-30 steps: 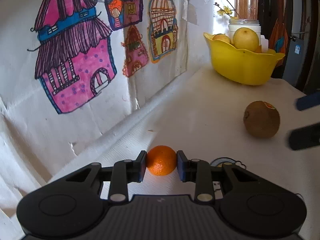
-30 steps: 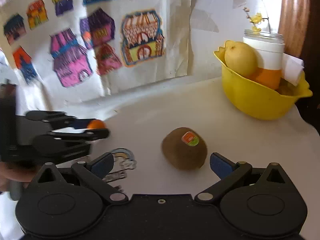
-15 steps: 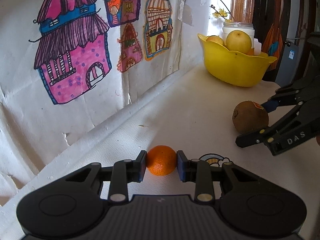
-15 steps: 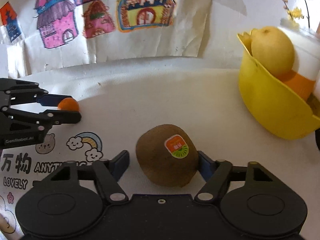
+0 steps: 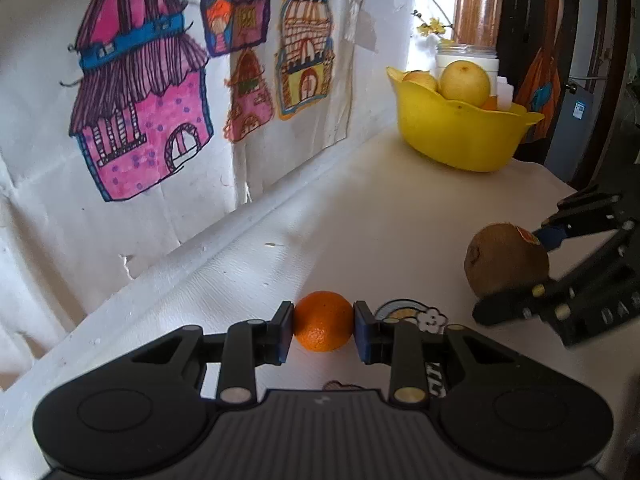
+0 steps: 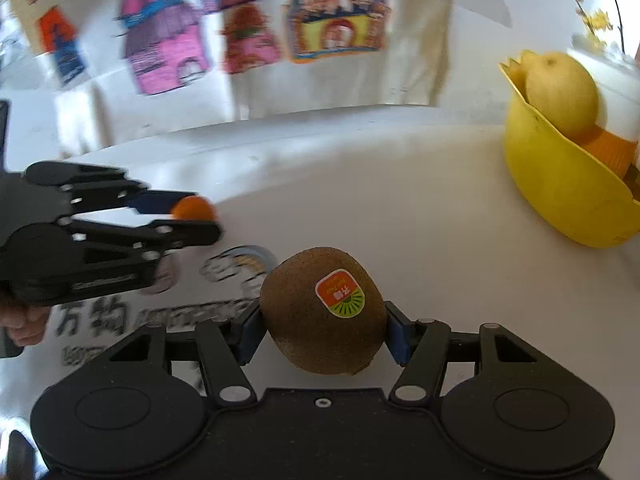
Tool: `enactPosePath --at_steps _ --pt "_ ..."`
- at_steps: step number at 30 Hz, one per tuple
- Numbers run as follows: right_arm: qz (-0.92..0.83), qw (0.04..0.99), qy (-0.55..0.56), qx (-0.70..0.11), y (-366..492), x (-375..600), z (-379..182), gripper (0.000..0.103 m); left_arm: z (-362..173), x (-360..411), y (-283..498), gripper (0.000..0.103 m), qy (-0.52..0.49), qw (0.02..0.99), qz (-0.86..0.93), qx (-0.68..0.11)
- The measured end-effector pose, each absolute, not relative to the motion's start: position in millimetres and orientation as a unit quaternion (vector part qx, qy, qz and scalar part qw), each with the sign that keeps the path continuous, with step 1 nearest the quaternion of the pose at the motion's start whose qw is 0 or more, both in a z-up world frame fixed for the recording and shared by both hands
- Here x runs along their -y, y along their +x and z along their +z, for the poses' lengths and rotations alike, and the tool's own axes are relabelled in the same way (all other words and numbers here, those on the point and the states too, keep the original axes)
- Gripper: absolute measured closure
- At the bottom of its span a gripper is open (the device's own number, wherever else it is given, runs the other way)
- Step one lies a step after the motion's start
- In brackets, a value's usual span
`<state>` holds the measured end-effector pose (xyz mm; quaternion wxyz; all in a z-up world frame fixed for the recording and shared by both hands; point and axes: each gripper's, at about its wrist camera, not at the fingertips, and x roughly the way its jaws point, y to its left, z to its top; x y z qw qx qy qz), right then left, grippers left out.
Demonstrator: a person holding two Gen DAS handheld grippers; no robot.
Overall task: Organize fruits
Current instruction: 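Carry mandarin in left tool while right tool carries kiwi over the tray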
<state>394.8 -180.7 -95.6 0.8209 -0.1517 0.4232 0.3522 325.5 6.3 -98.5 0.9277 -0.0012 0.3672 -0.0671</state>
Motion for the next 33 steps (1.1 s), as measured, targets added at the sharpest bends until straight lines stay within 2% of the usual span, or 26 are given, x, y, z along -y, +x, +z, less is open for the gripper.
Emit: enactPosePath --at_steps 17,33 --pt "0.357 0.855 -0.131 -0.351 259 214 7 0.041 -21 11 235 0.069 0.002 0.944 -0.086 -0.319" --pt "0.337 0.883 -0.114 -0.305 149 254 52 0.041 32 28 137 0.069 0.018 0.953 -0.097 -0.285"
